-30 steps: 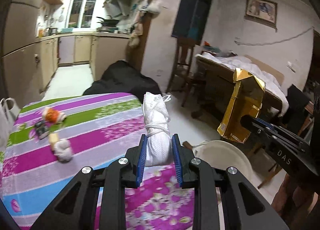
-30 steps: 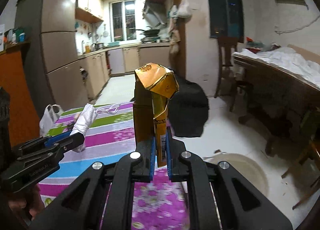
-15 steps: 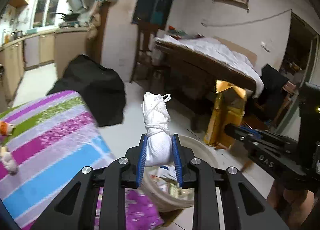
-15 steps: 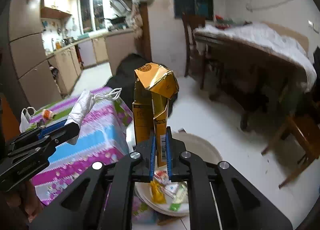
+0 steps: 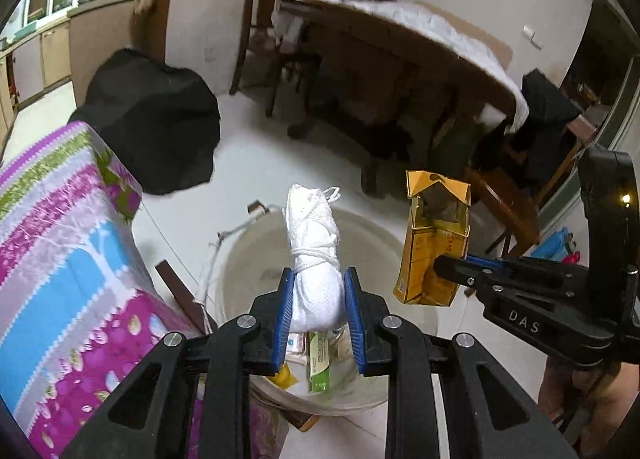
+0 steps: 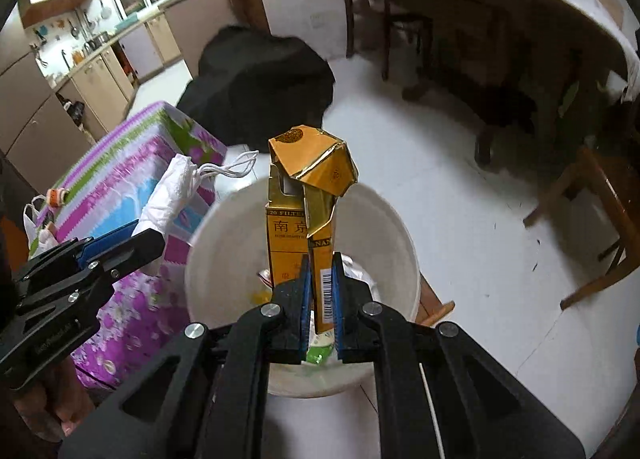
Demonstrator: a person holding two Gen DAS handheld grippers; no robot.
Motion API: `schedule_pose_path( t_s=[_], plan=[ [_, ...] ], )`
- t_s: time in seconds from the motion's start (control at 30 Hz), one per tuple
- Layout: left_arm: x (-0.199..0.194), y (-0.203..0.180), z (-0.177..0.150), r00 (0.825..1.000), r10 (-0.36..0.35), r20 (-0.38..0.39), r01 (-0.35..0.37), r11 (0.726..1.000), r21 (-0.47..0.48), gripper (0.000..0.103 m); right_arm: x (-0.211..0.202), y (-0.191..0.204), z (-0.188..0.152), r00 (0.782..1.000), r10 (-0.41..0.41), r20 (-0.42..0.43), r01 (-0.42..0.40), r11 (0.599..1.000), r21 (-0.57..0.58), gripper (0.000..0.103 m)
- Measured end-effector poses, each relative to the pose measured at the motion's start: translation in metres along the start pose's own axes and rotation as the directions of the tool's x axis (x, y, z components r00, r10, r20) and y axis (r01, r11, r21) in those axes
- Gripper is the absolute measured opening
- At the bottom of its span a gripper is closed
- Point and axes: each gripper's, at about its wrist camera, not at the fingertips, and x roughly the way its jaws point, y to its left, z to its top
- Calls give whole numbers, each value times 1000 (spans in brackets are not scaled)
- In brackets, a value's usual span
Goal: Collect trash
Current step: 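Carry the white cloth and gold box over the white basin, then open both tools to drop the cloth and box into the basin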
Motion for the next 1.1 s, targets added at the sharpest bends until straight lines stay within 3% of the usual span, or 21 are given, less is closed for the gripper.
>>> schedule_pose_path(
  t_s=[0.33,0.9,0.97,1.03,1.1],
  plan=[
    [46,1,-15,998,18,-62,-17,1000,18,26,19,-25,-3,999,10,-48,-10,1000,14,8],
    [49,-5,-14,997,45,-57,-43,998,37,26,27,-31,-5,998,22,-53,-21,1000,20,8],
    [48,-6,-14,997,57,-56,-54,998,44,30,27,-31,-5,999,23,-49,-22,1000,22,9],
    [49,-6,-15,996,61,-57,-59,997,49,51,27,-34,-5,999,26,-44,-24,999,30,17],
    [48,-6,-15,996,73,-46,-71,996,49,60,25,-37,-5,999,26,-32,-25,999,40,24]
  ],
)
